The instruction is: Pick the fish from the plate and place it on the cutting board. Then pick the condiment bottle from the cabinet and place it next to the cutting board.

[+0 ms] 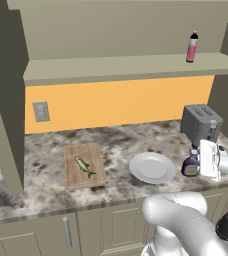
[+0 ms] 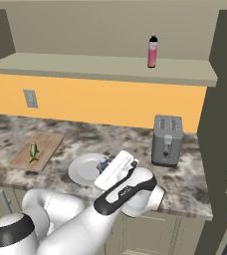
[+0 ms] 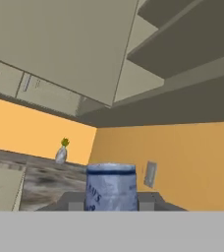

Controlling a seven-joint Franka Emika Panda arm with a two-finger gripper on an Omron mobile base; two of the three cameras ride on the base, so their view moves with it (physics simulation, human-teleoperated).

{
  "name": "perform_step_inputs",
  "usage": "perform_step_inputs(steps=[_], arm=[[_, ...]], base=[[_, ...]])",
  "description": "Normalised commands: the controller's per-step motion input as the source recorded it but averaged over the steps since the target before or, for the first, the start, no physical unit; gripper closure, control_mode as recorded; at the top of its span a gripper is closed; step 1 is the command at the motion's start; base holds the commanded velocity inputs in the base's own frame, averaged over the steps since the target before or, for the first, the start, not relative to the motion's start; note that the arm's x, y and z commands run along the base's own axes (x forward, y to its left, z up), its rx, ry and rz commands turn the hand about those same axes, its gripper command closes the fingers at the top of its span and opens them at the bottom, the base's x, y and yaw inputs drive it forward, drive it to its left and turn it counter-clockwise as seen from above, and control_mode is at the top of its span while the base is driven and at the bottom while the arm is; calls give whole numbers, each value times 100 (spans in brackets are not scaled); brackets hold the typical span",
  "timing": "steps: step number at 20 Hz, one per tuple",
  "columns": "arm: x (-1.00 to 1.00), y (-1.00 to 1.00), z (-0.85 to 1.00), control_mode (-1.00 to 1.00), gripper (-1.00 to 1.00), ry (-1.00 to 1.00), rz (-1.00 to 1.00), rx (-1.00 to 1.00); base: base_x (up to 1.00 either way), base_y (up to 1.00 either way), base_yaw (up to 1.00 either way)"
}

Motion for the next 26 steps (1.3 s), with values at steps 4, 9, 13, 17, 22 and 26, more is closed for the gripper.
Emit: perform_step_inputs(steps=[4, 9, 13, 17, 22, 26], arm=[[0, -7, -25, -100, 100, 5, -10, -2], [5, 0, -30, -100, 100, 3, -9, 0], [26, 0, -30, -100, 100, 0, -5, 0], [33, 0, -20, -100, 100, 0, -2, 0], [27, -6, -26, -100, 100, 0, 0, -1], [25, -26, -30, -100, 100, 0, 0, -4]], base=[[0, 0, 0], [0, 0, 0], [0, 0, 0], [0, 0, 0], [0, 0, 0], [0, 0, 0]])
